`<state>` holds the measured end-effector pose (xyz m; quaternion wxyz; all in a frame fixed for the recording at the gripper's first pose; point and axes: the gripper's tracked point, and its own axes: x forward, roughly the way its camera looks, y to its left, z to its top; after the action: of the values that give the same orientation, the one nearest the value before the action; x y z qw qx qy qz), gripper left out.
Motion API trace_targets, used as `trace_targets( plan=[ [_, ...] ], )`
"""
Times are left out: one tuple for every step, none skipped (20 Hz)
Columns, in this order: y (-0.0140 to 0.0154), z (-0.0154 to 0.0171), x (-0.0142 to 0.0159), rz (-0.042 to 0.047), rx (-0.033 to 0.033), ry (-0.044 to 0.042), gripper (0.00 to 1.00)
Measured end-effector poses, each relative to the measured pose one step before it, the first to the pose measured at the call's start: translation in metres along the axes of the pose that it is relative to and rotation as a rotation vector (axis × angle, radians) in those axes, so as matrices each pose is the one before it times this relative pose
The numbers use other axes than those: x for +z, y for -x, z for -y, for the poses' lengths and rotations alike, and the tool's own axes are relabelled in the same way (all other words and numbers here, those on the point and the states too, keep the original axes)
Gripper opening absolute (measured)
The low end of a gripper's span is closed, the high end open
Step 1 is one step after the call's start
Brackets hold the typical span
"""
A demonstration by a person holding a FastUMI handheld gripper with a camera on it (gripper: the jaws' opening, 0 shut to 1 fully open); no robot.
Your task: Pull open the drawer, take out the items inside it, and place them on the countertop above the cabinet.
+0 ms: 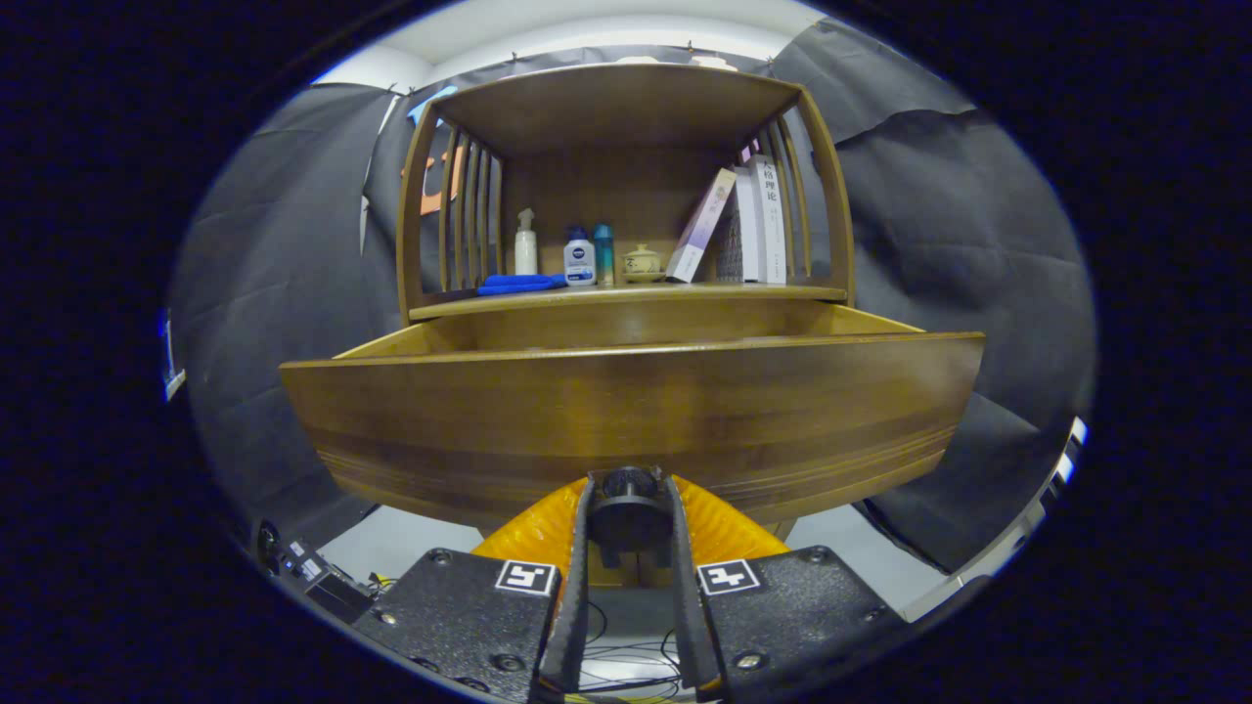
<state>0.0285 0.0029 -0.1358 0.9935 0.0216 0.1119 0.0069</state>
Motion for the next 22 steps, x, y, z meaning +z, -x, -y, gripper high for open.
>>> trace_targets(
  plan=[
    [0.00162,-0.00023,-0.00017,0.00061,0.00145,-0.00237,0.39],
    [0.00206,-0.00072,-0.00107,0.00026,0.00070,0.00428,0.39],
    [0.00197,-0.00043,-0.00097,-0.00222,0.00139,0.00193,0.39],
    [0.00229,-0.00082,-0.00097,0.00205,0.00357,0.00066,0.39],
    [0.00186,-0.00051,-0.00003,0.00084,0.00370,0.00136,0.39],
    [0.00184,-0.00052,-0.00122,0.00068,0.00079,0.00012,0.39],
    [0.00099,0.00007,-0.00054,0.00140,0.00043,-0.00123,0.39],
    [0.00166,-0.00015,-0.00091,0.00159,0.00113,0.00208,0.40],
    [0.00068,-0.00014,0.00004,0.00214,0.00040,0.00219,0.40],
    [0.00042,-0.00025,-0.00049,0.00287,0.00024,0.00223,0.40],
    [0.00150,0.00006,-0.00014,-0.00219,0.00070,-0.00200,0.40],
    [0.00029,-0.00029,-0.00100,0.00009,0.00055,-0.00158,0.39],
    [0.00044,-0.00012,-0.00028,0.00281,-0.00036,0.00090,0.40],
    [-0.00108,-0.00019,-0.00049,-0.00256,-0.00065,0.01008,0.40],
    [-0.00077,0.00097,-0.00005,-0.00155,-0.00082,0.01360,0.40],
    [0.00013,0.00000,-0.00067,0.00035,-0.00051,0.00307,0.40],
    [-0.00037,0.00023,-0.00044,-0.00010,0.00230,0.00465,0.40],
    [-0.00055,-0.00052,-0.00109,0.00014,0.00217,-0.00208,0.41],
    [-0.00068,-0.00013,-0.00011,-0.00503,0.00032,-0.00190,0.44],
    [-0.00109,0.00069,-0.00067,-0.00219,-0.00100,0.00247,0.45],
    [0.00031,0.00087,-0.00004,-0.00022,-0.00152,0.00383,0.46],
    [-0.00090,-0.00010,0.00026,0.00028,-0.00142,0.00145,0.46]
  ],
)
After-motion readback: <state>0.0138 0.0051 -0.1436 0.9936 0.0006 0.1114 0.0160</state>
